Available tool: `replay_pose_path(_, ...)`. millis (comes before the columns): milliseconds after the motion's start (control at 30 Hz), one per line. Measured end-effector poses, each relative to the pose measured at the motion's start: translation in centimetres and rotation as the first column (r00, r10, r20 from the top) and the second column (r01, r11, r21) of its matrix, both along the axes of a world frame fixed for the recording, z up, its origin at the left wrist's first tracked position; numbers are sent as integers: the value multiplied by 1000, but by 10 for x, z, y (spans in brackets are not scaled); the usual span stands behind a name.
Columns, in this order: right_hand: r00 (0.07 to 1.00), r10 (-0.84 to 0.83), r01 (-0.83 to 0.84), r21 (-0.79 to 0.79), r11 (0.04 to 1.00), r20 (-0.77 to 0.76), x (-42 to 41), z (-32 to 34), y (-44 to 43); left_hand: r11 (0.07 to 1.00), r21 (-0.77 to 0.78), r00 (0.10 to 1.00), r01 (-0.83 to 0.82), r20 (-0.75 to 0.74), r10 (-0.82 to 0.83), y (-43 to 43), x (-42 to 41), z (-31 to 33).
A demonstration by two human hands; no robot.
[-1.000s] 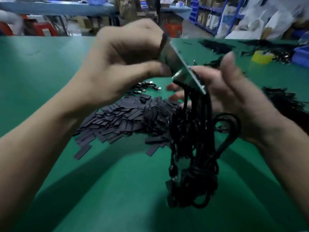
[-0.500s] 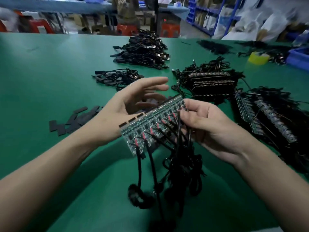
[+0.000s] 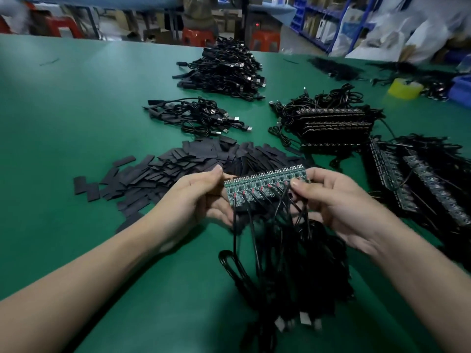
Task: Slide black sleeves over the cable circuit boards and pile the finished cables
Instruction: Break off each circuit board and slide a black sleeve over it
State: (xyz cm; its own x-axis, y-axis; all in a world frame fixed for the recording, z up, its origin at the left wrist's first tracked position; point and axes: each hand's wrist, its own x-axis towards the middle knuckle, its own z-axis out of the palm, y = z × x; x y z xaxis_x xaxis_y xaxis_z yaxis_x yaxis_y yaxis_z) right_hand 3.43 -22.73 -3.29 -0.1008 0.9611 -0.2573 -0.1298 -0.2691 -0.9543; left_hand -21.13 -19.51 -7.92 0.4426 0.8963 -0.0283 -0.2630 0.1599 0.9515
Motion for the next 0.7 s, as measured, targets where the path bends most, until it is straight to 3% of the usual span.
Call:
replay_pose_path(100, 995, -28, 20, 85, 996, 101, 5, -11, 9, 989, 140, 991, -52, -118, 69, -3, 1, -4)
replay_pose_path(233, 953, 62, -105, 130, 986, 295, 14, -10, 17, 968, 237, 976, -84, -175, 128, -3, 0, -1)
replay_pose_path(300, 803, -90, -130, 321, 938, 589, 22, -1, 24, 964, 247, 971, -98, -187, 146, -3, -2, 3)
replay_pose_path(367, 552, -331, -266, 538, 799, 765, 20, 13, 31, 960, 246, 956, -132, -223, 189, -2, -3, 4)
replay_pose_path(433, 433, -330, -488, 526, 696, 839, -1, 25, 37, 960, 228, 944, -160, -251, 217, -2, 0, 4)
replay_pose_path(500, 338, -209, -634, 386, 671, 918, -26, 24, 41, 959, 232, 946, -162, -240, 217, -2, 4, 3)
replay_pose_path(567, 348, -95, -656, 315, 685, 933, -42, 18, 45, 953, 255, 945, -164, -236, 225, -2, 6, 3)
replay_pose_path(700, 481, -6, -599, 334, 728, 876, -47, 6, 50, 949, 236, 936, -208, -234, 263, -2, 6, 1)
